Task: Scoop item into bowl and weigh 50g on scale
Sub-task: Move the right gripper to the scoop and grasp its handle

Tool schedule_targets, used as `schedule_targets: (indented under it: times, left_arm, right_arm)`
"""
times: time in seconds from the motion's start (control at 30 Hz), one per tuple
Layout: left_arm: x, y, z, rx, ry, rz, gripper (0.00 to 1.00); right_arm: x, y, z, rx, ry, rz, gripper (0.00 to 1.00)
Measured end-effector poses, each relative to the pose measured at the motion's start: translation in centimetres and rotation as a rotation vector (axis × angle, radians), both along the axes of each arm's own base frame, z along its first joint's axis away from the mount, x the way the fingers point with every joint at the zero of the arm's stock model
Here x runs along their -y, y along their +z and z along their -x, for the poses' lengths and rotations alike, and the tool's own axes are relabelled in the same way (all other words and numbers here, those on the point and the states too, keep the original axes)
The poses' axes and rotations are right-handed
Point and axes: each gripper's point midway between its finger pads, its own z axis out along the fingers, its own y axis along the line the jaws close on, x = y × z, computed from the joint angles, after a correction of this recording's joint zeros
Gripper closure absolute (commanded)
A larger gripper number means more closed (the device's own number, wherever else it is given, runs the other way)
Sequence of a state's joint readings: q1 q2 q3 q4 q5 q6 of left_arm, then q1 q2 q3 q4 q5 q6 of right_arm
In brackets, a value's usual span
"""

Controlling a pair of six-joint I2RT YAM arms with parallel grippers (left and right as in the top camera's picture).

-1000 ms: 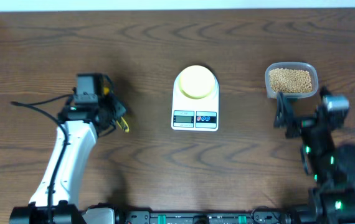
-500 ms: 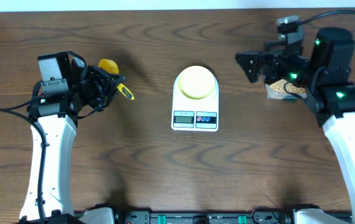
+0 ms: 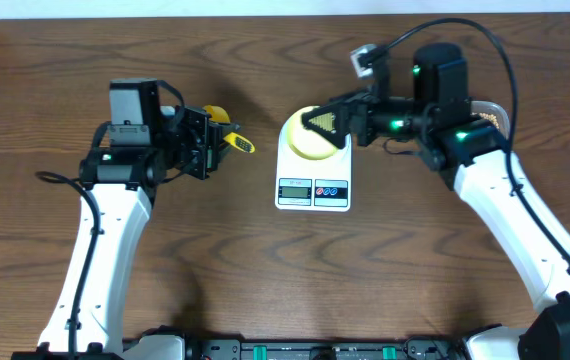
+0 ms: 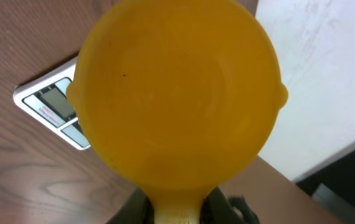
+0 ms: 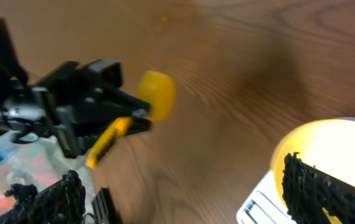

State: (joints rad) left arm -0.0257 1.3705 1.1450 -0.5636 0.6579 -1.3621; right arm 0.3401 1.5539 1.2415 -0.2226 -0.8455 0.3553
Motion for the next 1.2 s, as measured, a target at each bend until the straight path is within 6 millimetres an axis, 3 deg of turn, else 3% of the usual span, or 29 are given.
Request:
schedule_targets:
  times: [0.13, 0.43, 0.73, 1.1, 1.2]
  left_arm:
    - [1.5, -0.3, 0.3, -0.028, 0.007, -0.006, 0.92]
    - [3.3, 0.4, -0.7, 0.01, 0.052, -0.013, 0.92]
    - [5.0, 0.9, -0.6, 0.031, 0.032, -0.004, 0.92]
    - [5.2, 1.3, -1.0, 0.013, 0.079, 0.044, 0.92]
    - [5.2, 1.4, -1.1, 0.015, 0.081, 0.045, 0.92]
  right_arm:
    - [-2.9, -0.1, 1.2, -0.008, 0.0, 0.018, 0.1]
    - [-6.7, -0.7, 2.4, 0.0, -0.08, 0.071, 0.34]
    - [-6.4, -1.0, 1.3, 0.0, -0.188, 0.1, 0.63]
    - [-6.8, -1.2, 1.6, 0.0, -0.188, 0.107, 0.66]
    - [-7.0, -1.2, 1.8, -0.001, -0.183, 0.107, 0.74]
